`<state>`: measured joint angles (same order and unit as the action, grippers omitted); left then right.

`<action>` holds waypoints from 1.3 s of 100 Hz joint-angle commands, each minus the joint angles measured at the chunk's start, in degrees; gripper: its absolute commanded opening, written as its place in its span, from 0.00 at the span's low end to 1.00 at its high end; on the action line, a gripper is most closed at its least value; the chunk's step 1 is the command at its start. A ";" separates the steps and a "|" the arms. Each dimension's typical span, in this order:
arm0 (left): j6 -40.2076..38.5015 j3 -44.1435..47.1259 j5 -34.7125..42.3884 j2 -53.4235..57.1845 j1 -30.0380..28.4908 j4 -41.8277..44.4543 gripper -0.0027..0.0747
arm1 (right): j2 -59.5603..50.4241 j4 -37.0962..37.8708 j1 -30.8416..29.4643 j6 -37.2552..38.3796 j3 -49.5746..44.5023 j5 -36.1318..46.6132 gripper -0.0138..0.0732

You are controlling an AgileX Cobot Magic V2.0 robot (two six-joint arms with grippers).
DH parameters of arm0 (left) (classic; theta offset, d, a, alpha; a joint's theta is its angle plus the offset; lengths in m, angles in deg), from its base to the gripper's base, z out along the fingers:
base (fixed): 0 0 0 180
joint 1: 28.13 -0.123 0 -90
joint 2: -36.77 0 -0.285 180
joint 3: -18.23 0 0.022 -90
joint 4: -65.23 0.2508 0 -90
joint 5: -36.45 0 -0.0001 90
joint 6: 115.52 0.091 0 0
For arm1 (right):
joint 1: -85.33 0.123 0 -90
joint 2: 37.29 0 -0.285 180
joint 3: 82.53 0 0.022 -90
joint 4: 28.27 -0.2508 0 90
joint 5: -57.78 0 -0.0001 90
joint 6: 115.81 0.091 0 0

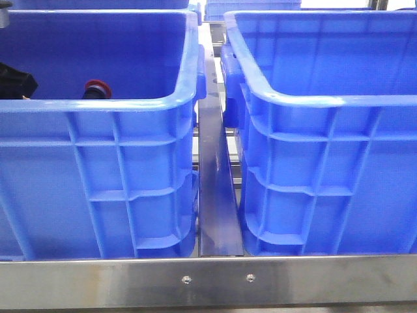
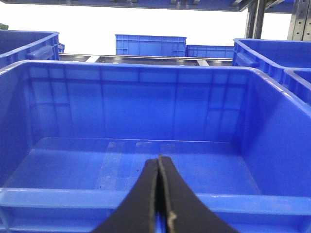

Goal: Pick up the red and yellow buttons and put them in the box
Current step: 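Grasp the yellow-capped button with the left gripper and lift it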

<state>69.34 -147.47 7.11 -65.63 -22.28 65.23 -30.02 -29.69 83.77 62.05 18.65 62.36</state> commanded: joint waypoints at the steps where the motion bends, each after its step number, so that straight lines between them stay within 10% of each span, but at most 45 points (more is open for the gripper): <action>1: -0.66 -1.67 2.54 1.82 0.42 0.00 0.33 | -1.22 0.09 -0.13 -0.20 -0.26 4.90 0.08; 20: -0.66 -1.67 3.00 2.04 0.42 0.49 0.16 | -1.22 0.09 -0.13 -0.20 -0.26 4.90 0.08; 61: 1.20 -0.85 3.60 11.69 3.42 -1.15 0.16 | -1.22 0.09 -0.13 -0.20 -0.26 4.90 0.08; 102: 22.27 3.80 7.49 24.21 16.28 -22.17 0.16 | -1.22 0.04 -0.13 -0.20 -0.26 5.20 0.08; 130: 22.92 3.80 10.53 25.00 29.52 -25.70 0.16 | -1.22 0.04 -0.20 -0.20 -0.26 6.29 0.08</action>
<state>92.05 -142.06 12.13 -42.44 3.13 41.47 -30.02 -29.69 83.77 62.19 18.65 63.09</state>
